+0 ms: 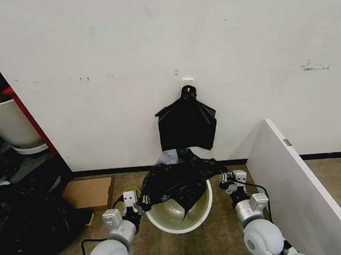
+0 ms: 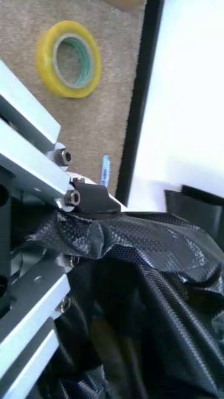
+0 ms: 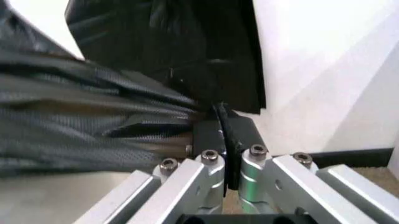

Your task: Place the garbage bag over the trash bin.

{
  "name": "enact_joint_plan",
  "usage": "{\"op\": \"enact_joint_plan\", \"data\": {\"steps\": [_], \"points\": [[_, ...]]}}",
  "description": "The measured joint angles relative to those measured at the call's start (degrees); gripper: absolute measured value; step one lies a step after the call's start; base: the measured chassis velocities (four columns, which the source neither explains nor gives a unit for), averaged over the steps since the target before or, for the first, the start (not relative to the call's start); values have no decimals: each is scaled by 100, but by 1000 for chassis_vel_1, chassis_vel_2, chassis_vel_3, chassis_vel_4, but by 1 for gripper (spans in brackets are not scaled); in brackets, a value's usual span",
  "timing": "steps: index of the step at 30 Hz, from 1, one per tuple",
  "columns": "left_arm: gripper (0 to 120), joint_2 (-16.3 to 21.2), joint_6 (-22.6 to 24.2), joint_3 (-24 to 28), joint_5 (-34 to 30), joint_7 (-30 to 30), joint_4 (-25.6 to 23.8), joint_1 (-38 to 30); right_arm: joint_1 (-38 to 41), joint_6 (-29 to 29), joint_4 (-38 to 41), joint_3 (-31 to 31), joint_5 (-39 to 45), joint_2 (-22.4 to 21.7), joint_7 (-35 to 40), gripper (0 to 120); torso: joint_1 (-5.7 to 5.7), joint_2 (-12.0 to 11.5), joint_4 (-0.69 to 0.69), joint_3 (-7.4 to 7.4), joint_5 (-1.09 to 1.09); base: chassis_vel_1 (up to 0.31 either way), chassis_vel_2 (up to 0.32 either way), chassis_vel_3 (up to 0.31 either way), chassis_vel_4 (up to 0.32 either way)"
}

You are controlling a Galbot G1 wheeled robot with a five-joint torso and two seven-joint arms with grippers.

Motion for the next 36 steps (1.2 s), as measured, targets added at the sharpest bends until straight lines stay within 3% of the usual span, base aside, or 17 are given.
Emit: {"op": "enact_joint_plan", "data": {"steps": [12, 24, 28, 30, 36], "points": [[0, 20, -88, -254, -262, -31, -68, -213, -34, 328, -483, 24, 736, 13, -1088, 0, 0, -1, 0, 0, -1, 0, 0, 0, 0], [0, -32, -284, -427, -490, -19, -173, -369, 34, 1289, -1294, -307, 898, 150, -2843, 0, 0, -1, -1, 0, -1, 0, 0, 0, 0], [0, -32, -264, -447, -537, -30, -225, -373, 90, 1609, -1408, -366, 767, 210, -2870, 0, 0, -1, 0, 0, -1, 0, 0, 0, 0], [0, -37, -160, -455, -643, -126, -322, -365, 194, 2070, -1657, -382, 379, 289, -2838, 0, 0, 0, 1, 0, 0, 0, 0, 0, 0], [0, -89, -88, -382, -769, -267, -447, -341, 247, 2506, -1935, -356, -394, 389, -2653, 0, 0, 0, 0, 0, 0, 0, 0, 0, 0]]}}
